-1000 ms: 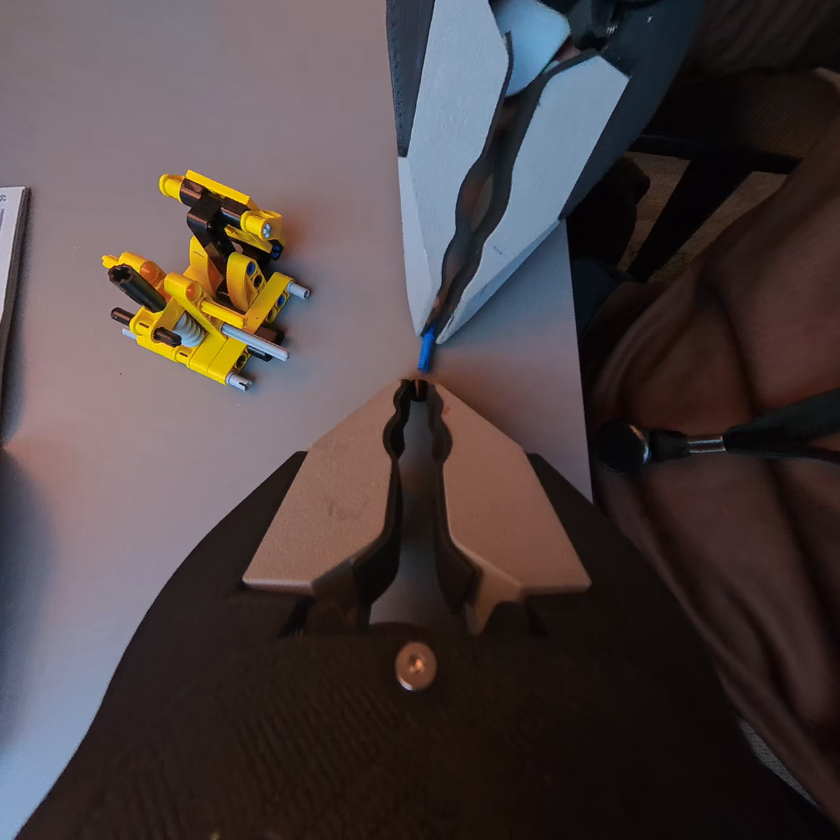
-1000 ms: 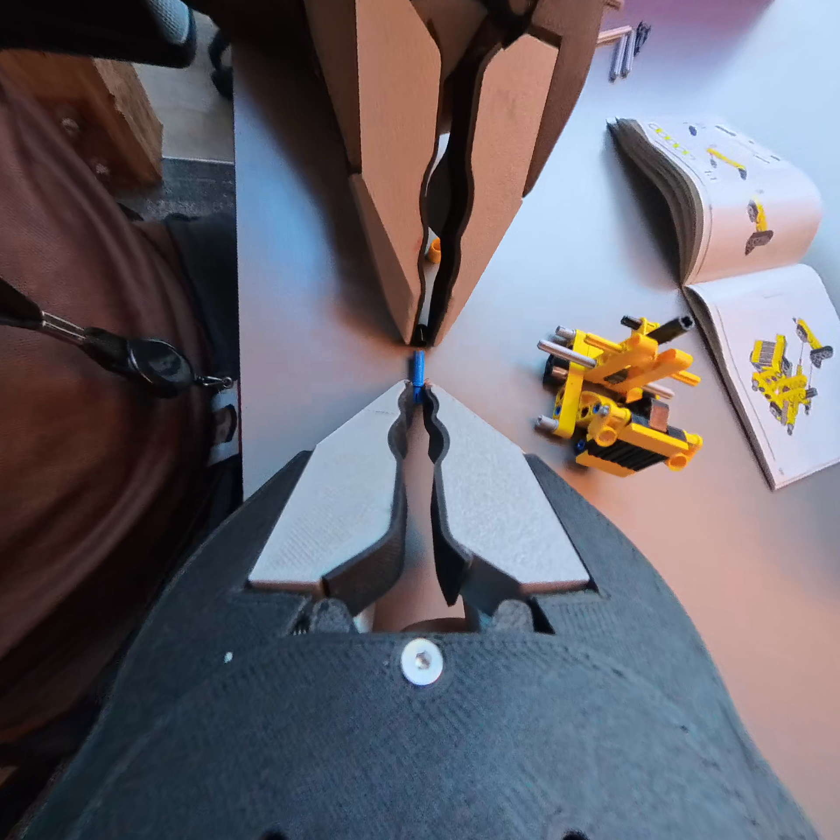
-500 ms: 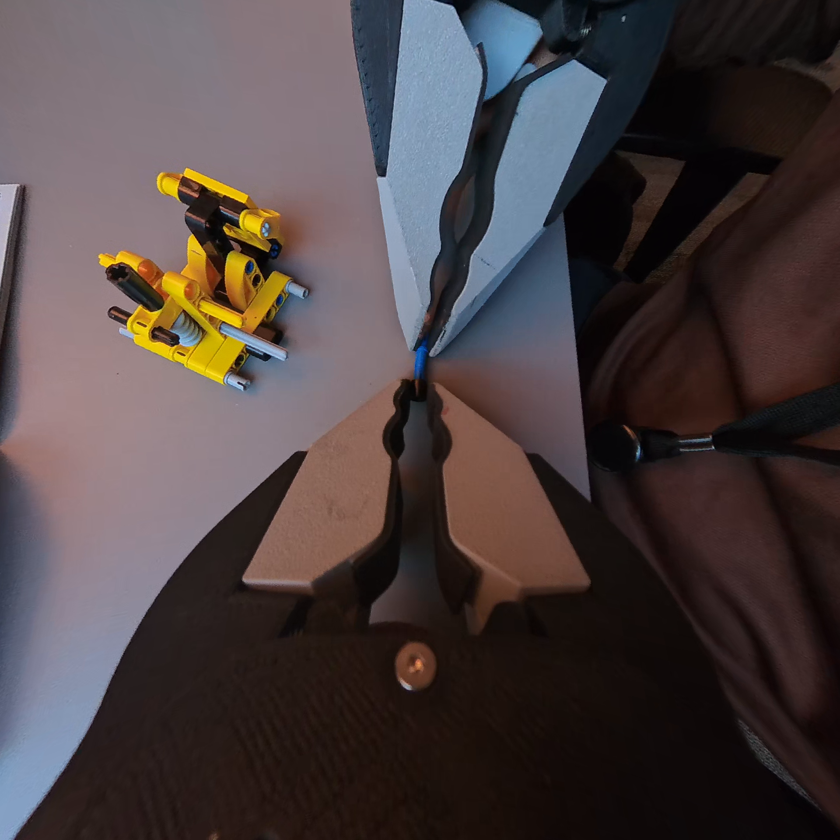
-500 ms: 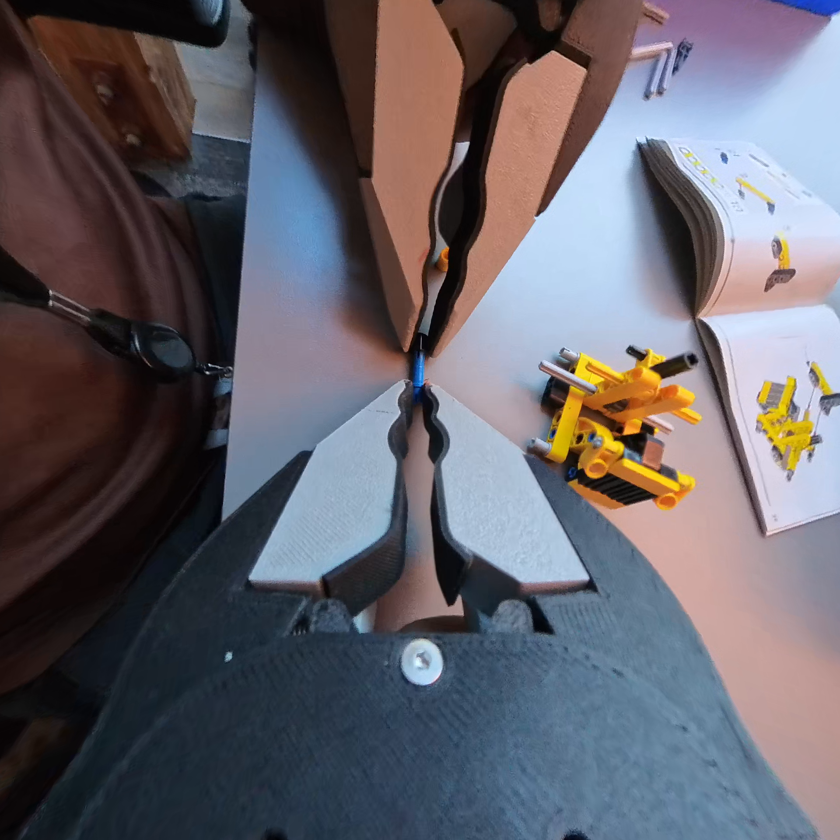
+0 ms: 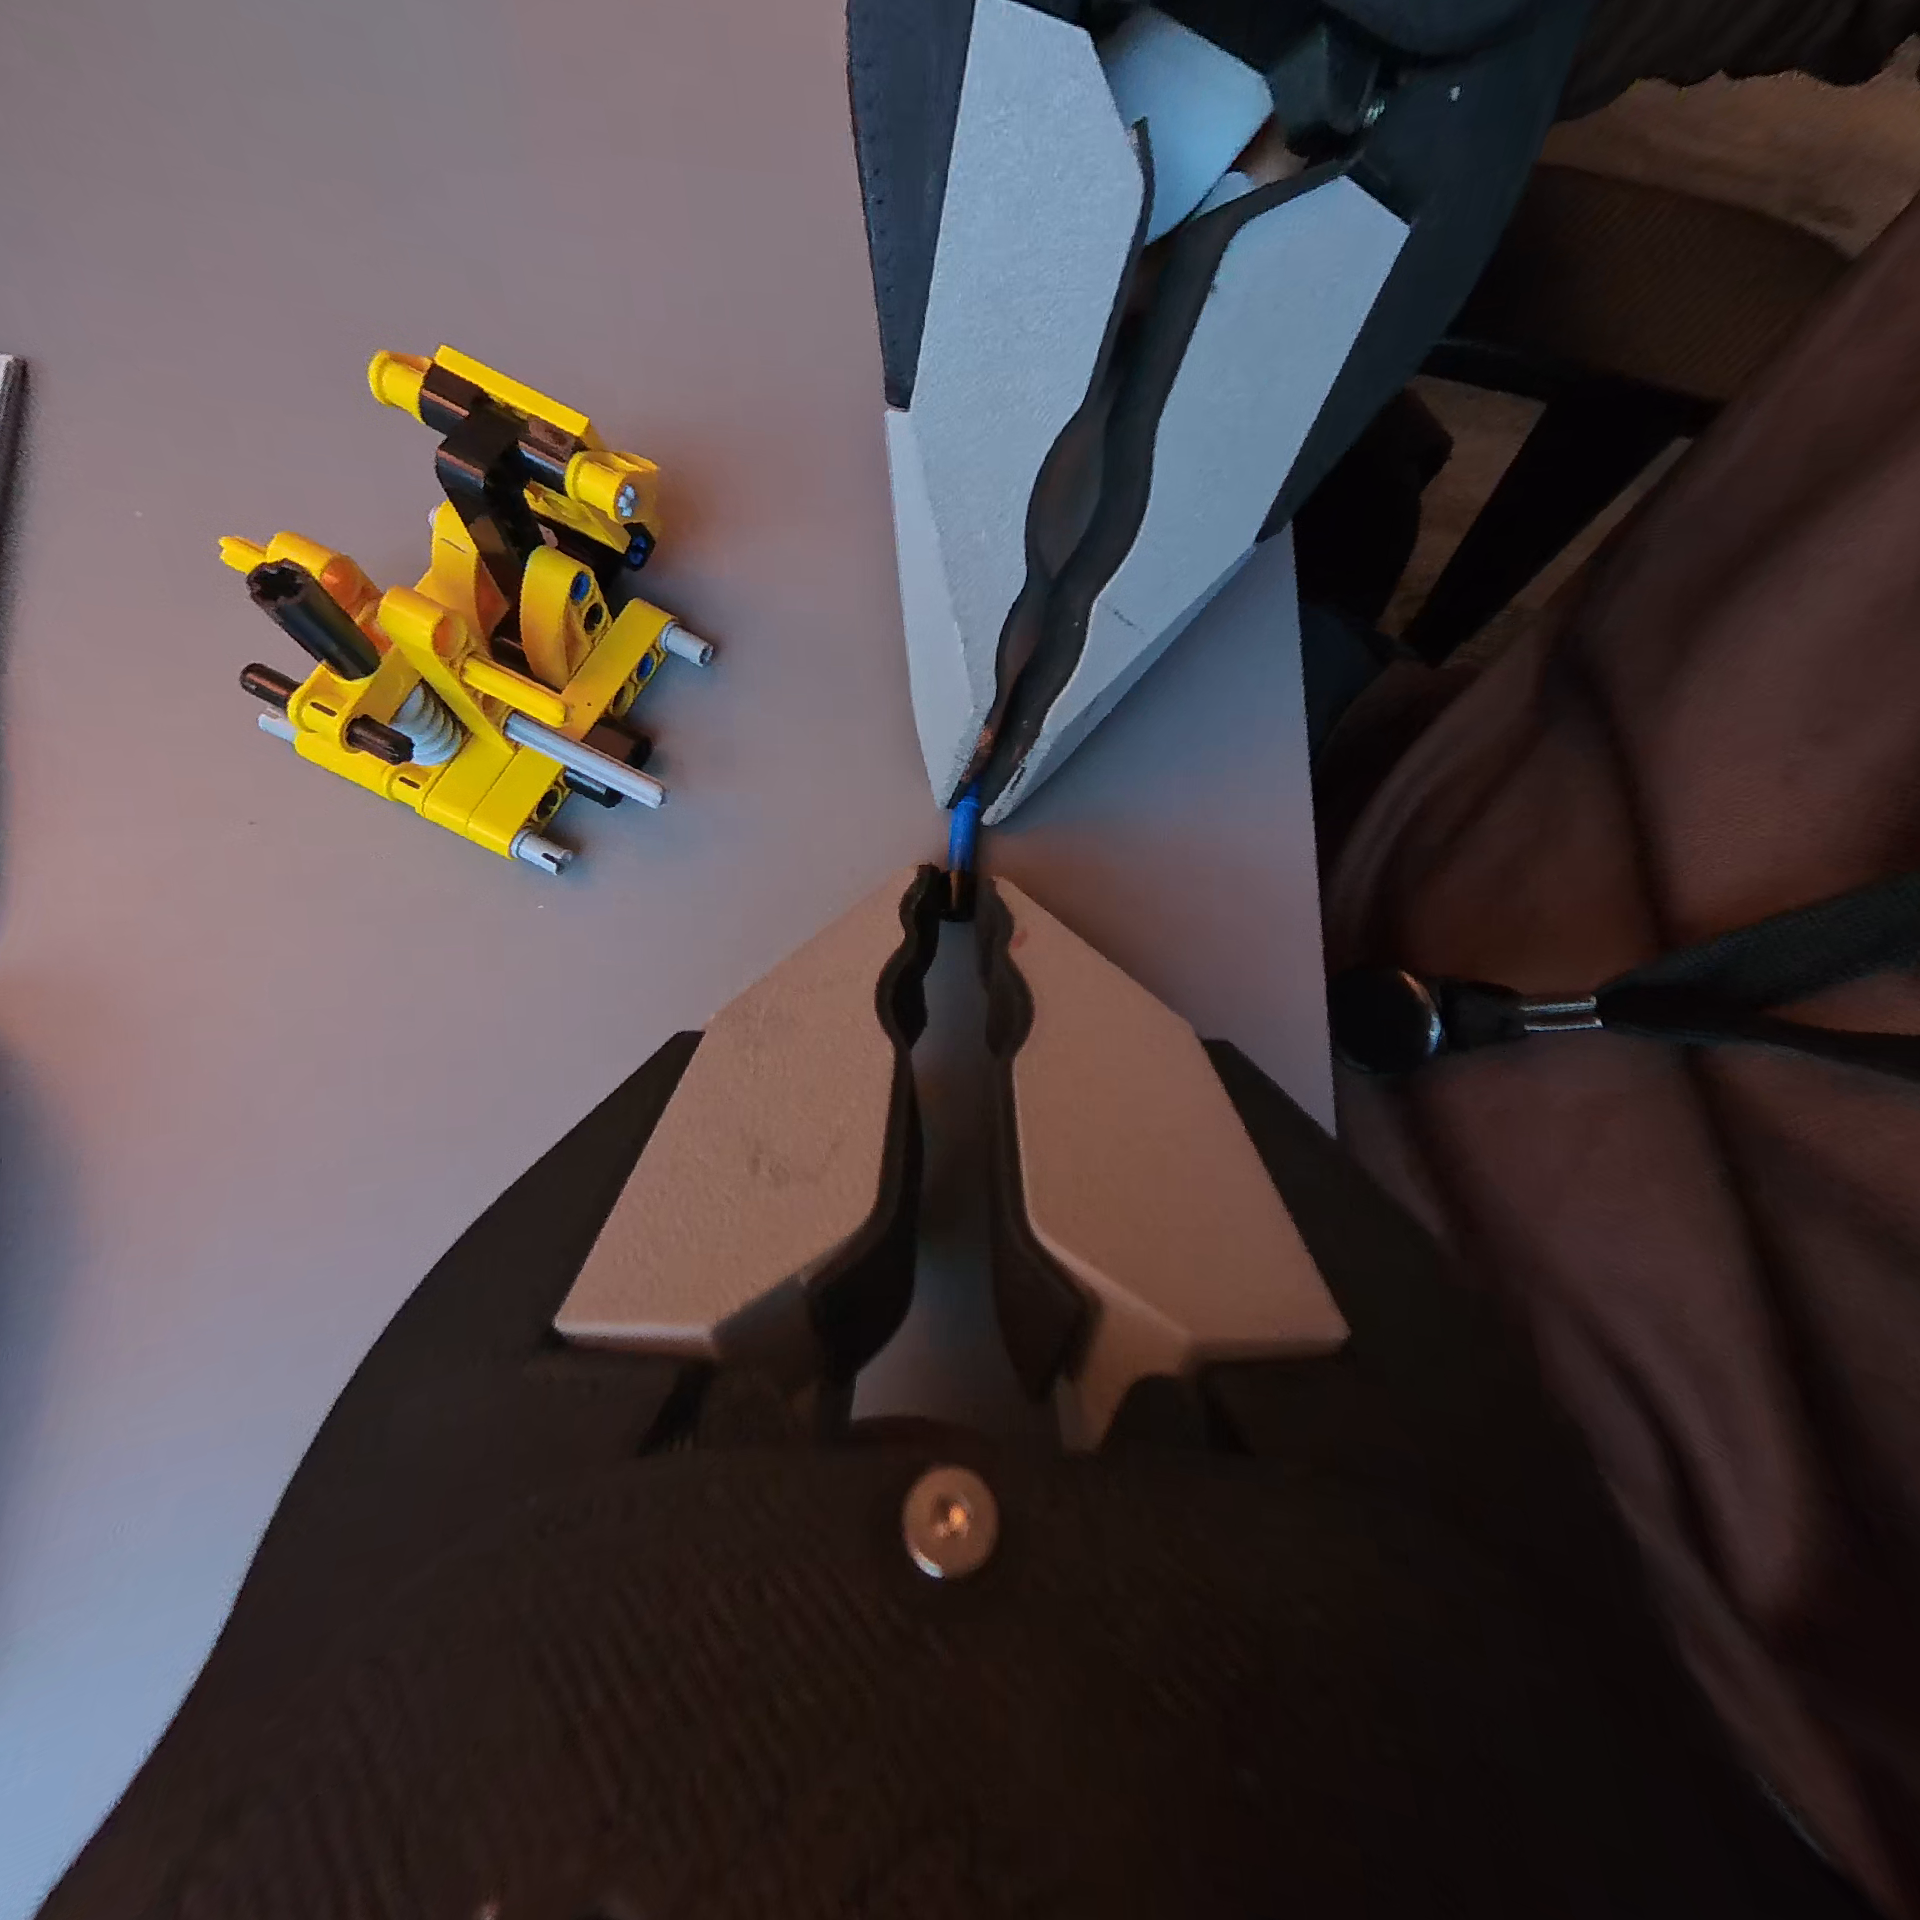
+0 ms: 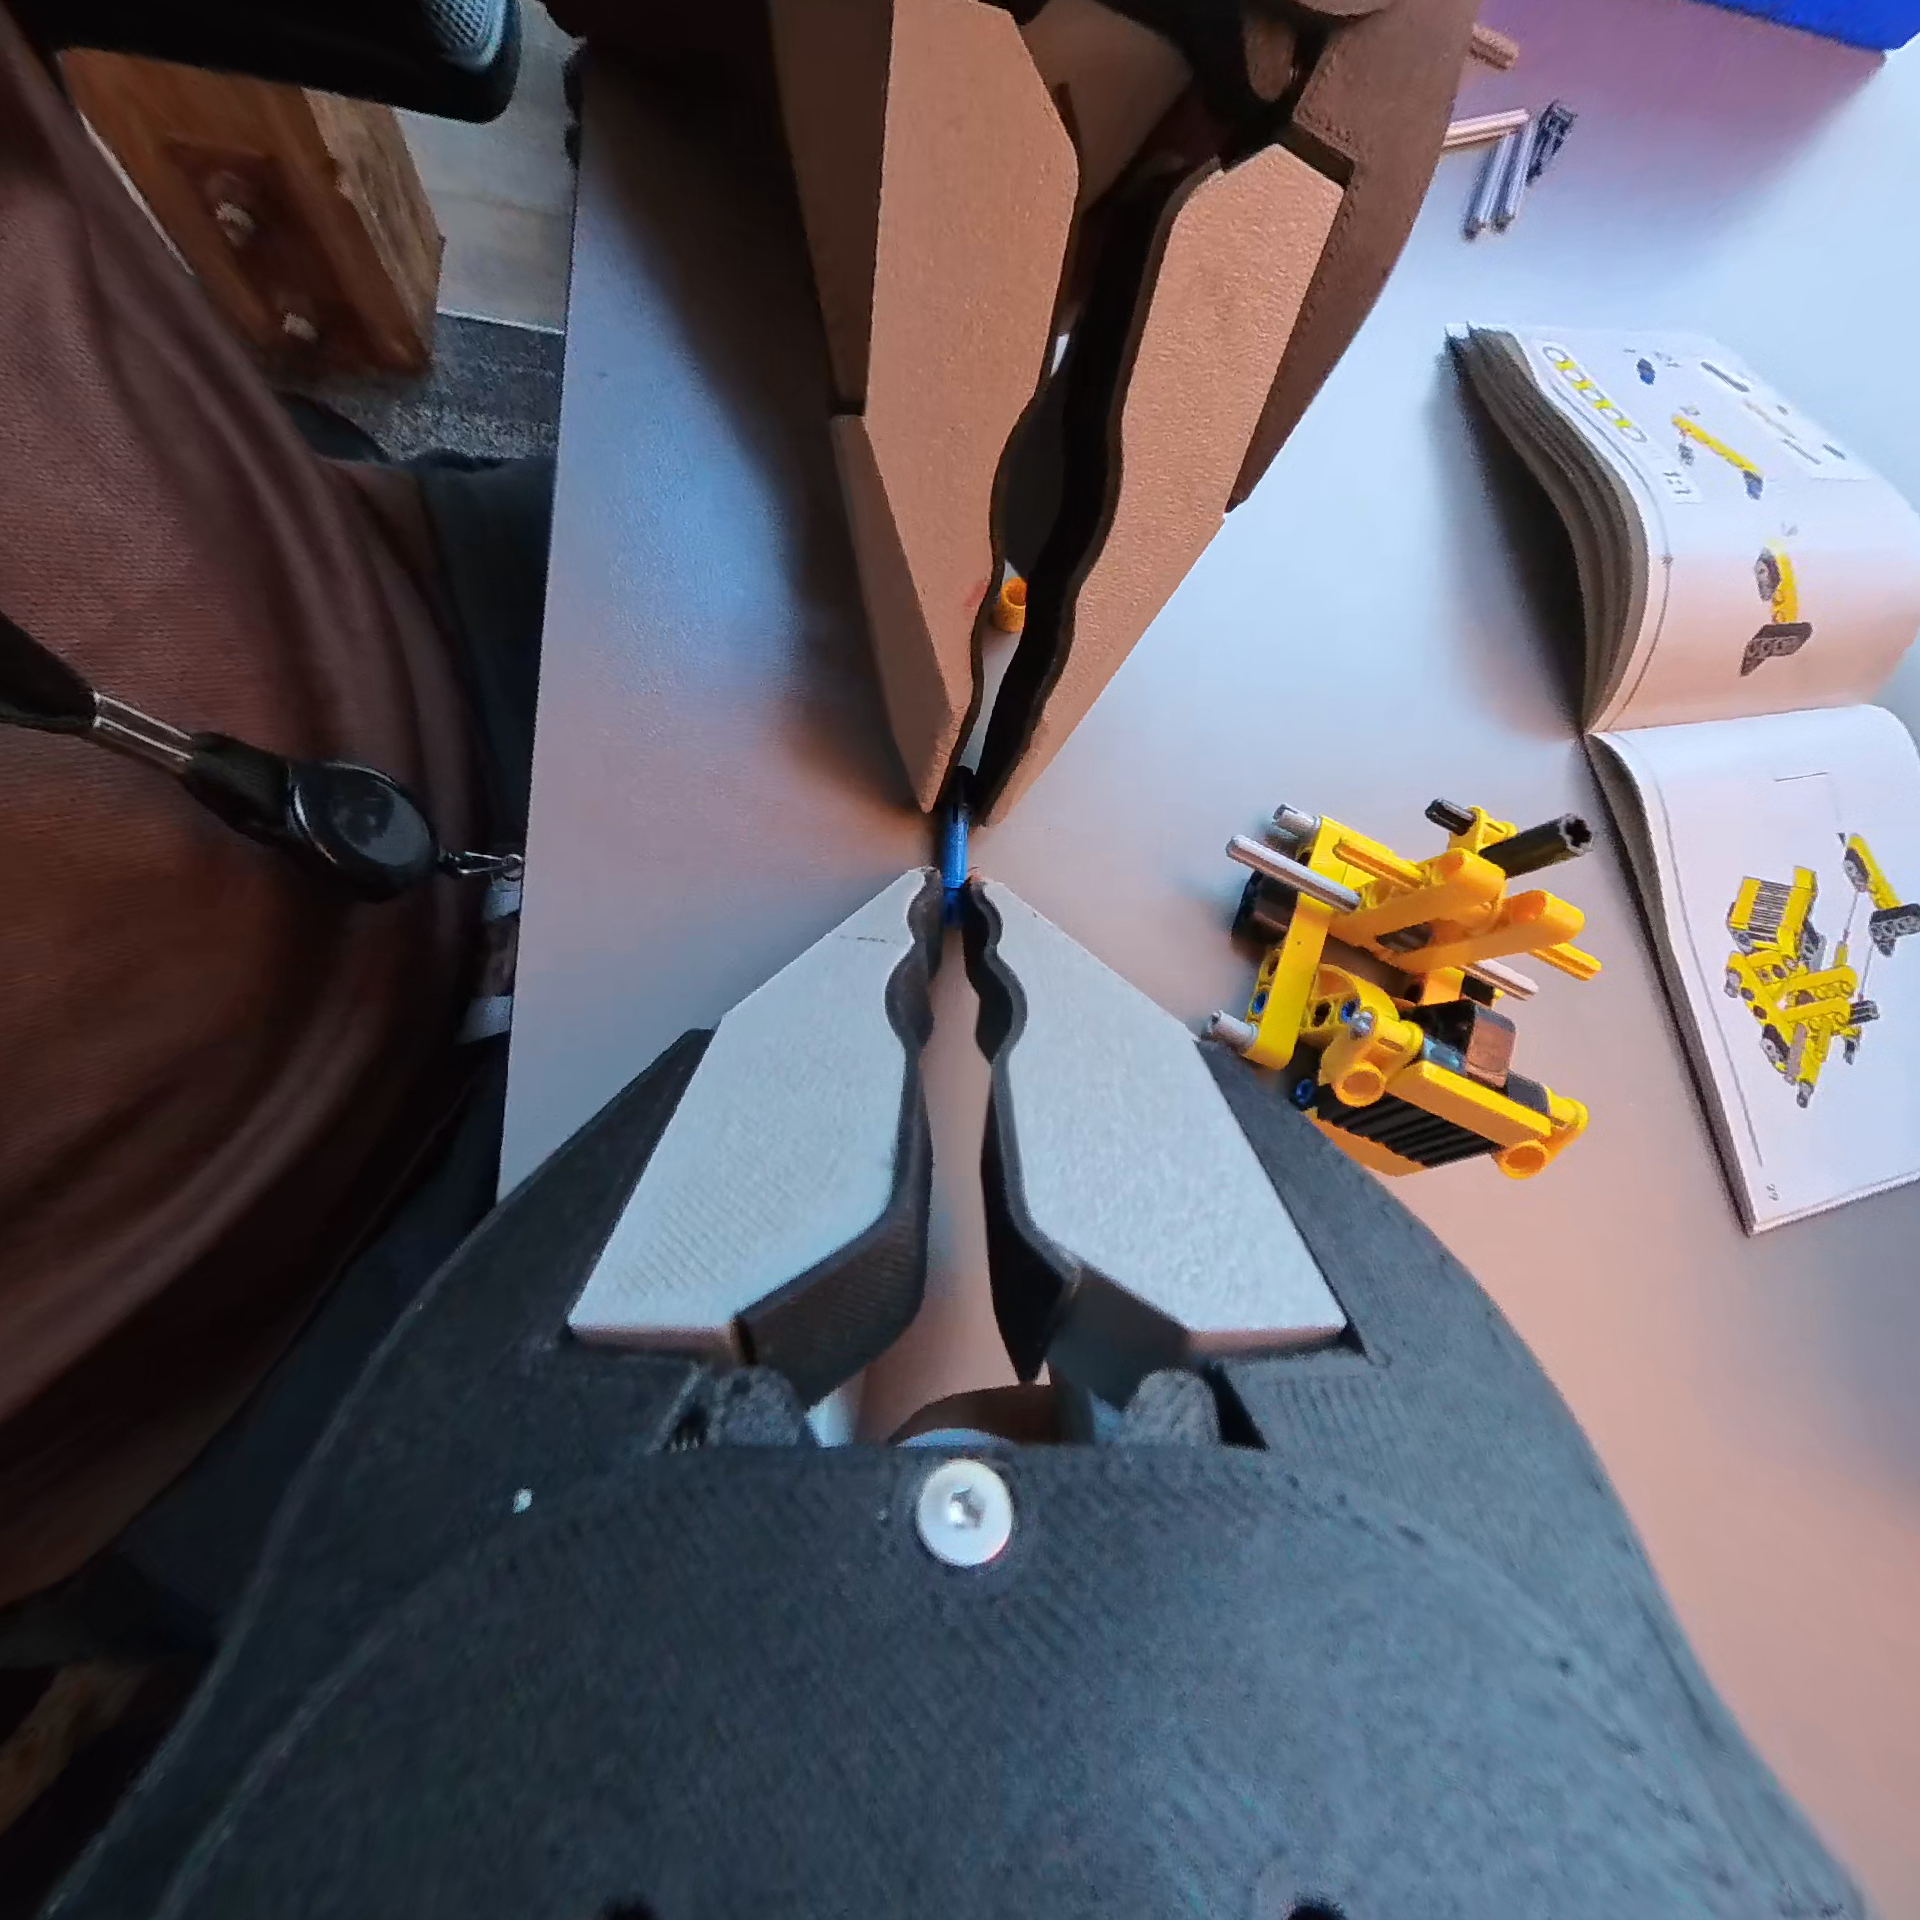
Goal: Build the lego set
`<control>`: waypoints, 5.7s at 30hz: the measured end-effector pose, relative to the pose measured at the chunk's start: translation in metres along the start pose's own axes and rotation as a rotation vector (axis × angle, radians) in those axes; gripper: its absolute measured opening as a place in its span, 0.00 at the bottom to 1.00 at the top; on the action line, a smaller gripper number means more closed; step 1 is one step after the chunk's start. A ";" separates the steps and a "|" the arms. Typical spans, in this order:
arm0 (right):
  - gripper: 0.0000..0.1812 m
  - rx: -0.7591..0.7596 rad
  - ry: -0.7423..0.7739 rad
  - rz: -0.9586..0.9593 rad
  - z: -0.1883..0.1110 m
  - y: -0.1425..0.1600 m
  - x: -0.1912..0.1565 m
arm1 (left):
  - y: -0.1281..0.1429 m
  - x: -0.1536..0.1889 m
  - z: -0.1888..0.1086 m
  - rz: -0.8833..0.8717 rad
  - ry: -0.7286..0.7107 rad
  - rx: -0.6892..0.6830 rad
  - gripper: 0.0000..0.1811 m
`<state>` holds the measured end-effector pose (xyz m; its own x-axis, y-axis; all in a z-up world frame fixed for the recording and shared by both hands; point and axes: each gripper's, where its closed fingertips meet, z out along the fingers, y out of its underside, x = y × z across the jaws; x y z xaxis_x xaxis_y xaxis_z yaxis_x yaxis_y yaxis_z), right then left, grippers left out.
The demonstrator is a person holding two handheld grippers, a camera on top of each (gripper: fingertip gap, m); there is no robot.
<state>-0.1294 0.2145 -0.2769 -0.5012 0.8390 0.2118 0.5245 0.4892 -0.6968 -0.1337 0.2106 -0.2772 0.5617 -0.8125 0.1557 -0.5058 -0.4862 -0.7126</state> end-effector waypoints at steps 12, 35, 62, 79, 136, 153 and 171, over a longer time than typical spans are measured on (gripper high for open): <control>0.00 0.004 0.019 -0.102 0.002 -0.001 0.000 | 0.000 0.000 0.000 -0.015 0.004 -0.001 0.02; 0.00 0.145 0.085 0.033 -0.012 -0.014 0.022 | -0.003 0.005 0.005 -0.004 0.040 0.000 0.03; 0.04 0.105 0.152 0.222 -0.022 -0.007 -0.002 | -0.006 0.000 0.000 -0.007 -0.007 0.035 0.02; 0.01 0.515 0.047 0.669 -0.055 -0.051 0.028 | -0.077 0.007 -0.064 0.057 -0.009 0.663 0.03; 0.00 -0.256 -0.056 0.537 0.008 -0.006 0.022 | -0.014 -0.017 -0.005 0.196 -0.319 0.058 0.06; 0.02 -0.247 -0.063 0.594 0.012 -0.011 0.024 | -0.016 -0.033 -0.070 0.248 -0.454 0.330 0.16; 0.00 -0.190 0.036 0.542 -0.006 0.006 0.023 | -0.012 -0.035 -0.065 0.211 -0.410 0.300 0.15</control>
<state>-0.1335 0.2379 -0.2726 -0.1045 0.9878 -0.1153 0.8159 0.0189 -0.5778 -0.1900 0.2241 -0.2290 0.7077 -0.6614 -0.2485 -0.4602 -0.1646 -0.8724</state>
